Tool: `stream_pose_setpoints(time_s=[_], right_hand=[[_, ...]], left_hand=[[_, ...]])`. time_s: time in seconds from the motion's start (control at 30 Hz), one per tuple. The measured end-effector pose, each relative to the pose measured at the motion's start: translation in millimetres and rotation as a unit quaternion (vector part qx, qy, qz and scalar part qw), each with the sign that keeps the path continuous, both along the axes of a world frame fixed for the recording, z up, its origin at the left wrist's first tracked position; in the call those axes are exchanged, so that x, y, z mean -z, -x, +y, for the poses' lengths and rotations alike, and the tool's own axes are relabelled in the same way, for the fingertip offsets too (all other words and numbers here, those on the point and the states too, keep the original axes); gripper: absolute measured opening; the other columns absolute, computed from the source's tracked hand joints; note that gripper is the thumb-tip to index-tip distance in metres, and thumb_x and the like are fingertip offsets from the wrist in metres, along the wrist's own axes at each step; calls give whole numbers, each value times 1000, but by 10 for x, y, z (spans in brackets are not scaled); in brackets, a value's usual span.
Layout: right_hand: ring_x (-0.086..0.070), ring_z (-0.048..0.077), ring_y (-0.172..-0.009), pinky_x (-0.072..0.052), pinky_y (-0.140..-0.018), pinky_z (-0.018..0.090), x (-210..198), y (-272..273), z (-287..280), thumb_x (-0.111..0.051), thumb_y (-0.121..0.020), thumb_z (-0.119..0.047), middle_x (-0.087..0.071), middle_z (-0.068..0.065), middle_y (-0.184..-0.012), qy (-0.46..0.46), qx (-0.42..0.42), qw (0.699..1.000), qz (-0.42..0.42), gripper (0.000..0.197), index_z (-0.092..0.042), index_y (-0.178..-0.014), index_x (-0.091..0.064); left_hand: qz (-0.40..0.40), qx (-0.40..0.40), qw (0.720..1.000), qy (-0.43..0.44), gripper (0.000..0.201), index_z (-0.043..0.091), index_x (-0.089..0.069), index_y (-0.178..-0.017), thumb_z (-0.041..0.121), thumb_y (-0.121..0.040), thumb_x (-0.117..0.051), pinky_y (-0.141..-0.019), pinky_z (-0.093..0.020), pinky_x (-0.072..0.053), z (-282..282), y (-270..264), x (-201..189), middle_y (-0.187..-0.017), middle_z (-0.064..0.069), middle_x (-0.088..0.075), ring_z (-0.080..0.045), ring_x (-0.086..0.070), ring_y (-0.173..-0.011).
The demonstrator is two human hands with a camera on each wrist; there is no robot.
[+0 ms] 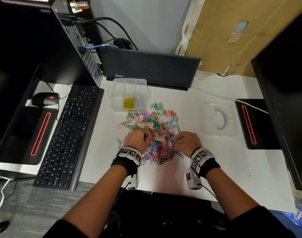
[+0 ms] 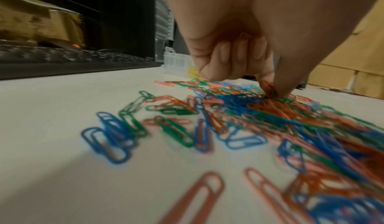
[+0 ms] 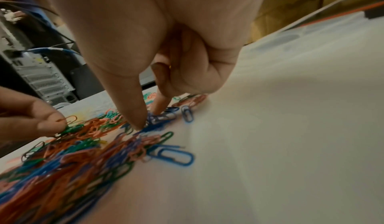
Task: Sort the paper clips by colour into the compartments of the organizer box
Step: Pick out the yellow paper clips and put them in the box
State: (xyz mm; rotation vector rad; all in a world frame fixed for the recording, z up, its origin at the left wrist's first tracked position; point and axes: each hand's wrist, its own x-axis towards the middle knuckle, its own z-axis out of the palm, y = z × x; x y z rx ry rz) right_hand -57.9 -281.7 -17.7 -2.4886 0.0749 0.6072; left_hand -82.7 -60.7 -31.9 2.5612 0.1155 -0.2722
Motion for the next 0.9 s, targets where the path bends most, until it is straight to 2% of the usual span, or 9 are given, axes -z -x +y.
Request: stream_pose_setpoints(time_s=[0.1,0.2,0.37,0.5,0.6,0.67,0.73,0.8,0.9], right_hand=[[-63,16,-70,-53,-67,26,-38,-4,104,-80,-74,-30,-67,-4,-73,-14,-21,999,-34,13,-24,-77,-69],[-60,13,-67,-53,-70,26,-30,5,254,-79,-76,-33,-64,-10,-70,-3,-69,996,-47,9,-25,-78,-74],[-65,14,-79,-52,-73,25,6,31,369,-74,-80,-34,-72,-8,-87,22,-110,994,-16,12,-23,-86,-78],[-66,19,-78,-52,-69,28,48,32,355,-72,-82,-31,-71,0,-84,14,-100,995,16,12,-19,-83,-74],[-61,19,-75,-43,-64,26,44,24,291,-68,-87,-32,-70,5,-84,-16,-105,994,34,21,-11,-85,-71],[-62,21,-78,-46,-66,29,3,-4,250,-66,-88,-27,-69,7,-85,-42,-111,991,61,20,-7,-86,-71],[-60,14,-71,-47,-62,24,-46,-22,221,-67,-87,-19,-66,3,-78,-109,-68,985,114,12,-10,-80,-70],[-60,12,-62,-48,-57,21,-81,-9,195,-68,-86,-10,-65,3,-70,-226,28,954,194,7,-8,-80,-69],[-64,14,-61,-52,-55,19,-93,9,165,-65,-88,3,-67,12,-72,-372,120,881,267,1,3,-87,-66]], left_hand=[[7,-25,1000,-11,8,26,-65,-80,28,-87,-62,-63,-30,-53,101,0,-44,-77,4,-68,-21,-64,-71],[5,-48,999,3,4,25,-66,-88,23,-85,-64,-64,-32,-53,114,-14,-62,-82,1,-69,-24,-64,-74],[-19,-10,1000,12,14,25,-64,-96,20,-83,-63,-63,-31,-52,-24,-92,-52,-80,-1,-68,-24,-63,-74],[-34,30,999,-1,27,28,-64,-110,33,-83,-67,-72,-34,-56,-233,-210,-19,-92,1,-71,-22,-66,-84],[-10,58,998,-36,43,32,-58,-124,38,-82,-68,-81,-39,-56,-320,-284,35,-109,-3,-69,-26,-65,-97],[-8,52,998,-28,37,32,-62,-119,36,-83,-68,-83,-40,-55,-329,-293,64,-113,-4,-67,-27,-64,-99],[-16,41,999,-7,20,30,-70,-104,33,-84,-69,-77,-36,-55,-320,-279,77,-103,-2,-67,-24,-64,-90],[-19,41,999,4,10,28,-72,-92,33,-84,-69,-71,-33,-53,-304,-252,96,-94,0,-66,-21,-62,-83],[-13,48,999,16,8,22,-71,-88,29,-85,-68,-70,-31,-52,-236,-205,120,-90,2,-66,-19,-60,-82]])
